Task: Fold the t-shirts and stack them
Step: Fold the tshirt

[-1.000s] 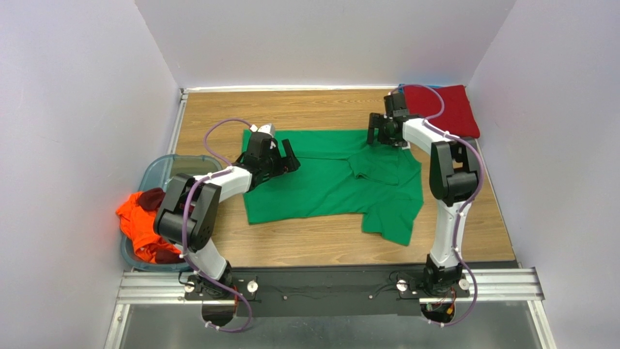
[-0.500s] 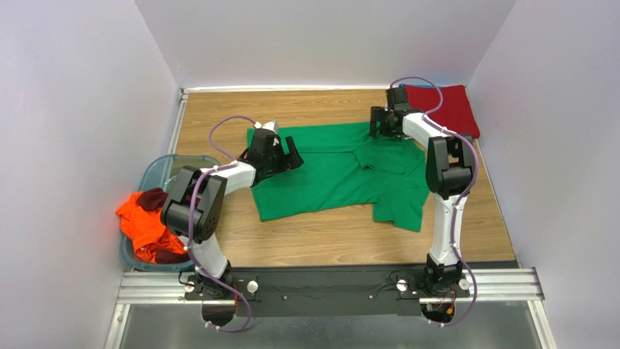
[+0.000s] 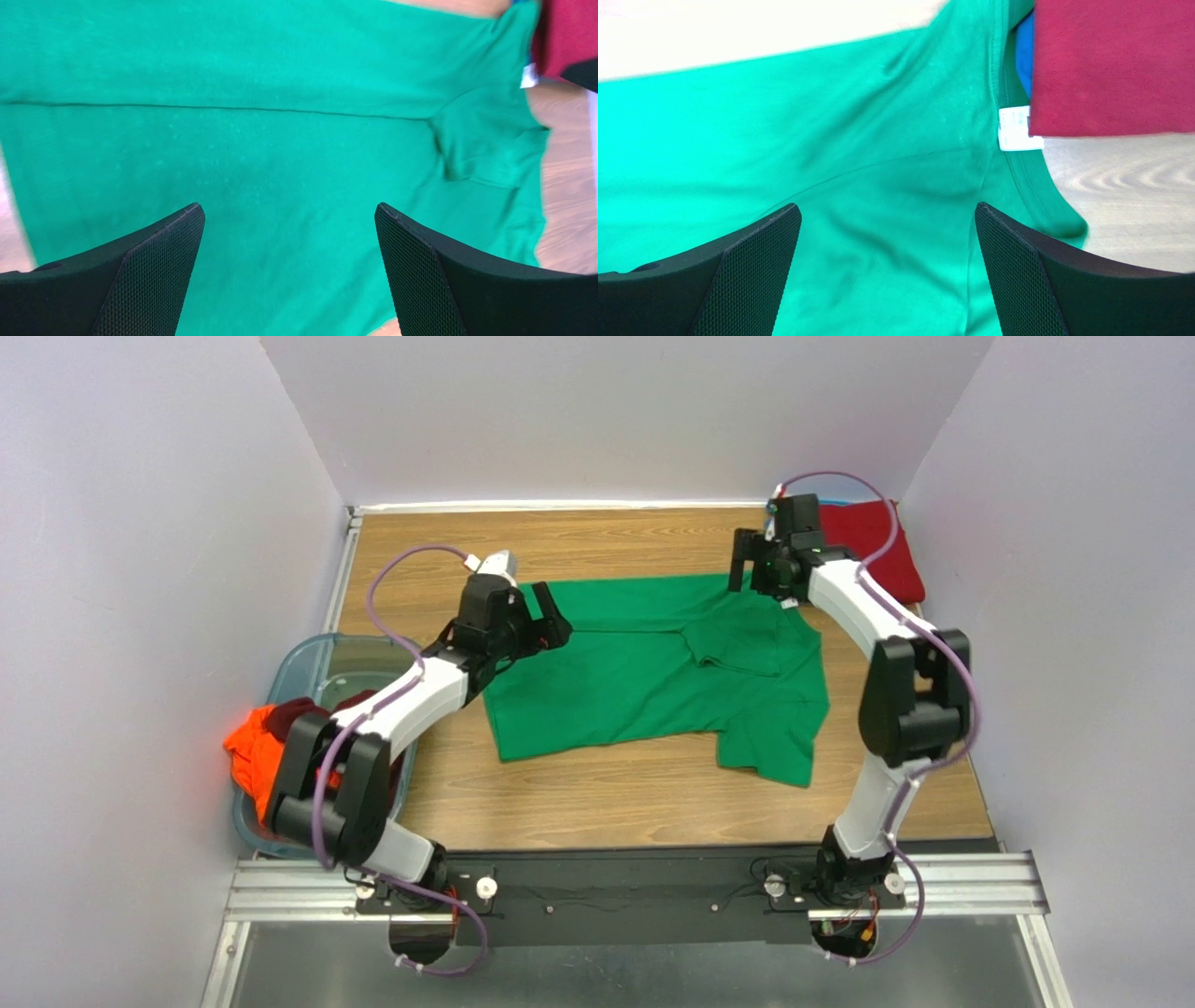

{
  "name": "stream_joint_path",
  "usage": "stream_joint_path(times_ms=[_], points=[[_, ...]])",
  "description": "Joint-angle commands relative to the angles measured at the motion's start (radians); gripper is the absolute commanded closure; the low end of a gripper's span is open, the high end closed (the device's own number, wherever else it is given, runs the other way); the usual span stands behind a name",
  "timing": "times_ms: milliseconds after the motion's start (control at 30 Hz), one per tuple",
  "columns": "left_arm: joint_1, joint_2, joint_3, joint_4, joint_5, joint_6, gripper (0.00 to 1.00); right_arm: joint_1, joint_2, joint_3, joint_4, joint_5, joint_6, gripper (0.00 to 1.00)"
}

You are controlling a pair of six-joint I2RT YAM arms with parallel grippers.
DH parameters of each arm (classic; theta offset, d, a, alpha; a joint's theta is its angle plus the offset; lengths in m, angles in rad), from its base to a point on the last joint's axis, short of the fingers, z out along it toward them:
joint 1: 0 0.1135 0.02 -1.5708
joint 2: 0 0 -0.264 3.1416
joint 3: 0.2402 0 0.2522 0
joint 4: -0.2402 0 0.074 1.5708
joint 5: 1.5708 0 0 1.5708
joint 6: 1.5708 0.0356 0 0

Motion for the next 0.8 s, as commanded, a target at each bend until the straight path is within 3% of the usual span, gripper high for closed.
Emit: stream_joint_path(times_ms=[0,200,467,767], points=[[0.003,-0.125,-0.084,-0.05,-0.063,-0.048,0.02,-0.007,-0.15,-0.08,-0.014,-0.045,0.064,0.0],[0.001,-0.327,-0.205,-0.191,-0.143,-0.129,0.02,-0.007,-0.359,-0.259,-0.013,0.02,0.215,0.0],[0.0,-0.47,-0.377,-0.26,-0.109,-0.218,0.02,-0.007,-0.592,-0.485,-0.013,0.047,0.332,0.0],[-0.015,-0.613,-0.499,-0.327,-0.101,-0.324,0.07,-0.008,-0.677,-0.608,-0.014,0.06,0.364,0.0]])
